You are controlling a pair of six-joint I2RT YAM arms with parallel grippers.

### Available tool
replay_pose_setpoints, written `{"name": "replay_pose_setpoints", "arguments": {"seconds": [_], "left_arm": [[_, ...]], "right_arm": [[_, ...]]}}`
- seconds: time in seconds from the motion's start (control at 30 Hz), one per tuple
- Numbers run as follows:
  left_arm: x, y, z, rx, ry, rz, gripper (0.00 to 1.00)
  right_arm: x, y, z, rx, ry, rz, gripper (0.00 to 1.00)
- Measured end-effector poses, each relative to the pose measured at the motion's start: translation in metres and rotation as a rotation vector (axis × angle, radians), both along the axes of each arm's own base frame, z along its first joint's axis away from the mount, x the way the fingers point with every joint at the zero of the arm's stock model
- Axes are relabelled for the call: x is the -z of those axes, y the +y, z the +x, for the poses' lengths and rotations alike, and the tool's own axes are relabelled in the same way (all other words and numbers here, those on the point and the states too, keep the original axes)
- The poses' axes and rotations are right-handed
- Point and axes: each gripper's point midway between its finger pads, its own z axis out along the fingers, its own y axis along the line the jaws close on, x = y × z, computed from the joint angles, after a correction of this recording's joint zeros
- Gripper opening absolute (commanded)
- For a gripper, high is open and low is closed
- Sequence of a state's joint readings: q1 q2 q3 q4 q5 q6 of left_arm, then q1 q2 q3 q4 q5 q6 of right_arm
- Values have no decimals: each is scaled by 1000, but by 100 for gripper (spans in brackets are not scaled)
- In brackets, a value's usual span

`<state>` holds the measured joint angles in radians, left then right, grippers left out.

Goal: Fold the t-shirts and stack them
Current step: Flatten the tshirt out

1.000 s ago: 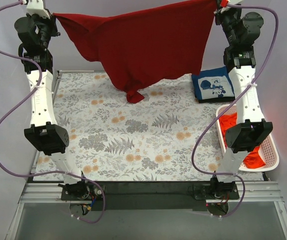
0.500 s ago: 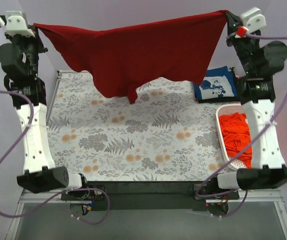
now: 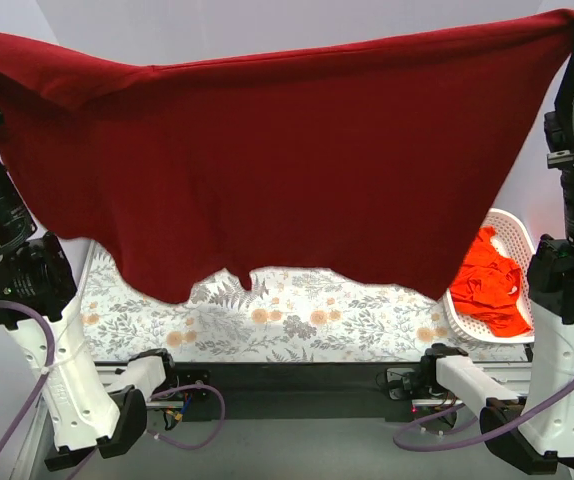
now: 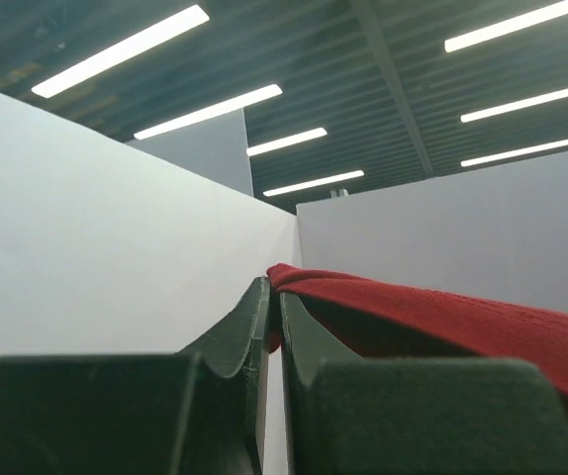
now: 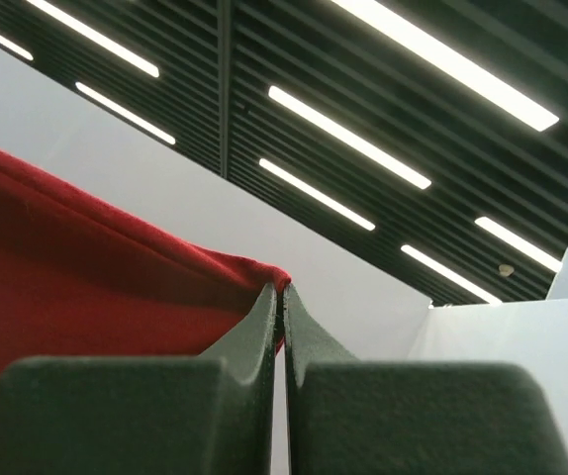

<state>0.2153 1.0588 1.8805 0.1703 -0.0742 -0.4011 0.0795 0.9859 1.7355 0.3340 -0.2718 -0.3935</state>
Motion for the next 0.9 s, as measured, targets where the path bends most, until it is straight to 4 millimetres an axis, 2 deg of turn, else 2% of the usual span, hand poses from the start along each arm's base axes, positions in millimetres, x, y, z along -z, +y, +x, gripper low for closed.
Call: {"name": "replay_pose_setpoints", "arguments": {"seconds": [0.07, 0.13, 0.2, 0.27, 0.33, 0.37, 0.47, 0.57, 0.67, 0.73, 0.8, 0.9], "left_arm": [[-6, 0, -8, -29, -19, 22, 0], [-4, -1, -5, -43, -5, 41, 0], [11, -1, 11, -46, 53, 64, 0], [38, -3, 39, -29, 154, 91, 0], [86, -5, 76, 9, 308, 113, 0], [119, -6, 96, 38, 400, 121, 0], [220, -12, 143, 136, 668, 117, 0], [333, -18, 175, 242, 931, 69, 0], [421, -21, 191, 315, 1136, -4, 0], [469, -23, 202, 349, 1254, -49, 0], [504, -26, 212, 373, 1341, -83, 0], [556, -30, 229, 390, 1473, -143, 0]], "right_arm": [[-7, -2, -6, 16, -32, -2, 1], [-7, -2, -1, 28, -33, -10, 1], [3, 0, 17, 38, -8, -26, 1], [29, 5, 47, 40, 60, -53, 1], [63, 10, 83, 35, 154, -82, 1], [85, 13, 103, 29, 209, -97, 1], [165, 23, 163, 0, 410, -143, 1], [265, 33, 216, -38, 641, -183, 1], [354, 42, 245, -80, 839, -219, 1], [398, 47, 256, -99, 929, -241, 1], [436, 55, 268, -120, 1010, -266, 1], [484, 66, 283, -148, 1106, -293, 1]]}}
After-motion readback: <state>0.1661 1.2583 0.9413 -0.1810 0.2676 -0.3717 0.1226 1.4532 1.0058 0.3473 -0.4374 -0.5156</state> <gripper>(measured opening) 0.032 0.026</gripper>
